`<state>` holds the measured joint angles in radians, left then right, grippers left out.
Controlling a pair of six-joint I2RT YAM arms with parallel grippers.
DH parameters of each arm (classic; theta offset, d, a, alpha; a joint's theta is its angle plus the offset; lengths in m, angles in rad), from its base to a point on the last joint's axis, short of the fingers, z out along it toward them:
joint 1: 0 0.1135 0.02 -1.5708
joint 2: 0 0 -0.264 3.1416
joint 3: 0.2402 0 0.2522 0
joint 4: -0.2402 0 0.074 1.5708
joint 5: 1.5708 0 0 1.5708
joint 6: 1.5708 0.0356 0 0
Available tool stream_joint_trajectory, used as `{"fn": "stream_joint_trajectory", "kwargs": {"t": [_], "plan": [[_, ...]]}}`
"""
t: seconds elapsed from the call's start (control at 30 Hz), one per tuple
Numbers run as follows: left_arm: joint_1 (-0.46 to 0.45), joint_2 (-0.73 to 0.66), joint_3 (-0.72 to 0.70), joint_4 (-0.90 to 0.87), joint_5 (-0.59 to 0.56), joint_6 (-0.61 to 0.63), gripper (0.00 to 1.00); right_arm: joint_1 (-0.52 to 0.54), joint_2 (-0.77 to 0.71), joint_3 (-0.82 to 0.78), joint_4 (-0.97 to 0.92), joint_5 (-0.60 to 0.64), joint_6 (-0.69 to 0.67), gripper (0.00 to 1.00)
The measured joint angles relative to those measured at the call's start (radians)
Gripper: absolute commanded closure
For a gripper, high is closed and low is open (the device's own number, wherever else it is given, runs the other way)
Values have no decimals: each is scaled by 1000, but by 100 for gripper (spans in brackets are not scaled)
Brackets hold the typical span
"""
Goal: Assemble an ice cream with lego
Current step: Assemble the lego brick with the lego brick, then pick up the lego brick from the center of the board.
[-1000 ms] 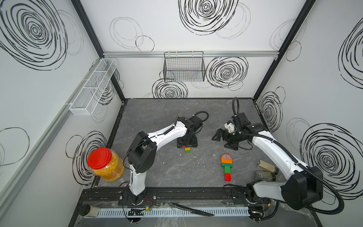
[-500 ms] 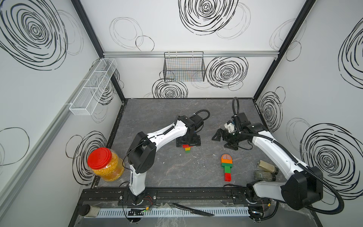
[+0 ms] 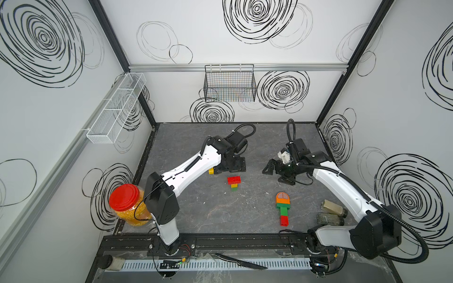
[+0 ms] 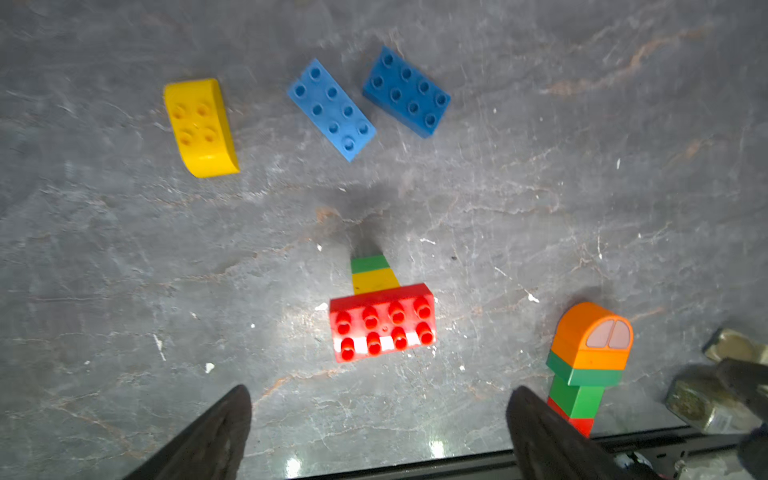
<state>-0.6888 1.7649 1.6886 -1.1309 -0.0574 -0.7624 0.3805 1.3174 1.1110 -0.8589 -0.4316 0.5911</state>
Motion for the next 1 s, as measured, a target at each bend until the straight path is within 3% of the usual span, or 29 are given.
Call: {"fn": "stream_joint_trajectory", "kwargs": {"t": [0.27, 0.53, 1.0], "plan": [[95, 150, 102, -2, -120, 246, 1, 5, 0, 23, -15, 23, 13, 0], [101, 378, 272, 32, -170, 462, 1, 11, 0, 36, -57, 42, 18, 0], [88, 429, 216, 112, -136, 603, 1, 33, 60, 98, -103, 71, 30, 0]]}}
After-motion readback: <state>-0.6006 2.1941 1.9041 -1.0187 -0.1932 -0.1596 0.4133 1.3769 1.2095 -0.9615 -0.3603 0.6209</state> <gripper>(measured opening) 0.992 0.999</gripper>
